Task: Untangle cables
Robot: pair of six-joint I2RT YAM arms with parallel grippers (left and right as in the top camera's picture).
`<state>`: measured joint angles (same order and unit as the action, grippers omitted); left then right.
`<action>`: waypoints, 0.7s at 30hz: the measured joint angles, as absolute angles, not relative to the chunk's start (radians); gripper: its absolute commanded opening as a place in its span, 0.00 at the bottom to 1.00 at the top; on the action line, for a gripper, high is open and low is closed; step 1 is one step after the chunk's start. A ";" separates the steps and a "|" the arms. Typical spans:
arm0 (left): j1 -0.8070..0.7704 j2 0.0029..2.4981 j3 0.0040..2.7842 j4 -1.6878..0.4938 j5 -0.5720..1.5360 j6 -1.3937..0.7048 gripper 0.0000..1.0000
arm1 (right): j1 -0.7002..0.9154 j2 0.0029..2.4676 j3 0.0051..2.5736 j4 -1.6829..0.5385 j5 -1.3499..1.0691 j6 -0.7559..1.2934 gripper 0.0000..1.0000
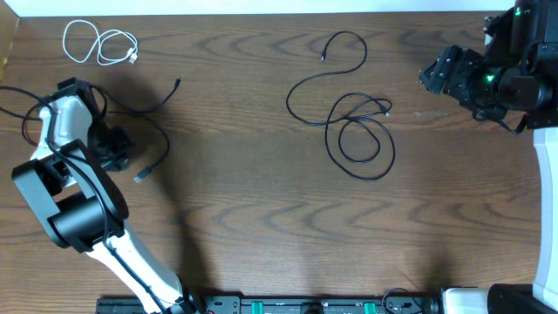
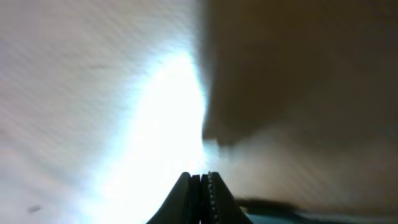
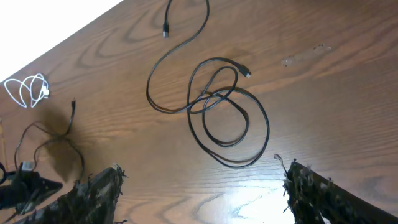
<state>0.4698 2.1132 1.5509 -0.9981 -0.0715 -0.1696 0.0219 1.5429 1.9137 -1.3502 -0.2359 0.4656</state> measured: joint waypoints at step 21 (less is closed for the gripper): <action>0.479 2.112 1.457 -0.974 -0.076 -0.266 0.08 | 0.022 1.543 1.914 -1.351 -0.236 0.466 0.82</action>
